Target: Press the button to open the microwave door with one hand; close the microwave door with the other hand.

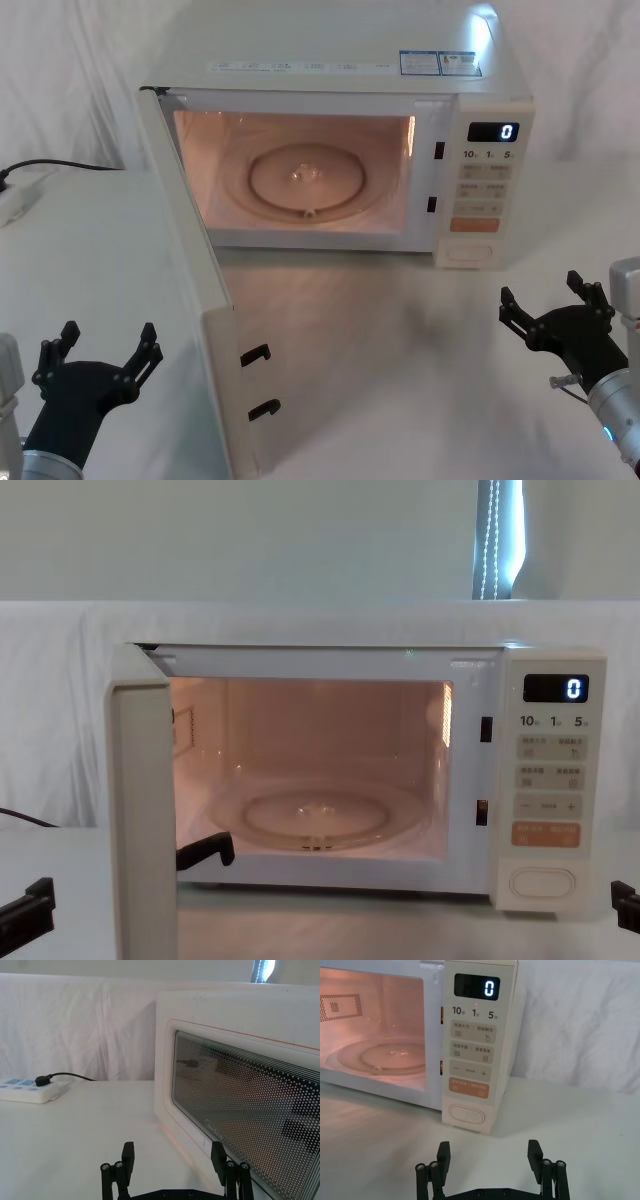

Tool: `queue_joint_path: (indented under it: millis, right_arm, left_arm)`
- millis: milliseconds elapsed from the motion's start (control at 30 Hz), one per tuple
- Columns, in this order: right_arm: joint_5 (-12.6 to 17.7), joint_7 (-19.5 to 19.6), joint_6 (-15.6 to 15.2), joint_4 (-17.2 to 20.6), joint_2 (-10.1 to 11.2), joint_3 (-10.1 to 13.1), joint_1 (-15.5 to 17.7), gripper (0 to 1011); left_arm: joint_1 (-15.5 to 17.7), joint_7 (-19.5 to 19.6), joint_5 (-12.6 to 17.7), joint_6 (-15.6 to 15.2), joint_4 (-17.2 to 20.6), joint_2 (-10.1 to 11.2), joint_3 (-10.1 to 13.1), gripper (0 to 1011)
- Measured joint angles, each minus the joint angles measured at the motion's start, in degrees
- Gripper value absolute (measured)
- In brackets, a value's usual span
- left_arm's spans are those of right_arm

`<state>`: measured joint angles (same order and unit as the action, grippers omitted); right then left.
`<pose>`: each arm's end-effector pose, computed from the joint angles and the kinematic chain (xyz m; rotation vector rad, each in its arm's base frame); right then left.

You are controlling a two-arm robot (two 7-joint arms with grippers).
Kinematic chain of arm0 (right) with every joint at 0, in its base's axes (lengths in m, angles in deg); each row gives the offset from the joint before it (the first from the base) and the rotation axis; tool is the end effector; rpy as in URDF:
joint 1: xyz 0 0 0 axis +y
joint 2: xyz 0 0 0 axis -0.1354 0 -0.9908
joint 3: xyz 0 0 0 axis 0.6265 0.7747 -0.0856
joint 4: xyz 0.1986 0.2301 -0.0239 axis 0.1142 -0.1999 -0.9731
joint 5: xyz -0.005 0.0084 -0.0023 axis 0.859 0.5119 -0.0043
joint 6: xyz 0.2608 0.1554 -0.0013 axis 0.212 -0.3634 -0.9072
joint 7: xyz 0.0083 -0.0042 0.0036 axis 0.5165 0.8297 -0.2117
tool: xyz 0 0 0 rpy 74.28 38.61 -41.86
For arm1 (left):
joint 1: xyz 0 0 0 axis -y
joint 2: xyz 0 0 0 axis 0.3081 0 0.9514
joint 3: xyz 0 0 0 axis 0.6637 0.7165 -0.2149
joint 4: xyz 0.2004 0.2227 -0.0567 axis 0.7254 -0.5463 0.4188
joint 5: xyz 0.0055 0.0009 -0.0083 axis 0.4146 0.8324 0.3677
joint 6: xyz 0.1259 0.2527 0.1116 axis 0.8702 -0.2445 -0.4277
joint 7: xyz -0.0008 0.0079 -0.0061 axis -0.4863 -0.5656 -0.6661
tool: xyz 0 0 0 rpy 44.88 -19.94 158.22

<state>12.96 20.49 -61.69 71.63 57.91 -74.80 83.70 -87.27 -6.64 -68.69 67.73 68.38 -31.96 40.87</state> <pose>0.3153 -0.0193 -0.3102 -0.0890 -0.0609 -1.3706 0.2440 0.0416 -0.2990 -0.0381 0.0140 1.4460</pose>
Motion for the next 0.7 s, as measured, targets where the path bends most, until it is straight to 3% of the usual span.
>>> queue_joint_path:
  millis: [367,567,700]
  right_arm:
    - [0.0,0.0,0.0,0.0,0.0,0.0,0.0,1002]
    - [0.0,0.0,0.0,0.0,0.0,0.0,0.0,1002]
    - [0.0,0.0,0.0,0.0,0.0,0.0,0.0,1002]
  left_arm:
    - [0.0,0.0,0.0,0.0,0.0,0.0,0.0,1003]
    - [0.0,0.0,0.0,0.0,0.0,0.0,0.0,911]
    - [0.0,0.0,0.0,0.0,0.0,0.0,0.0,772]
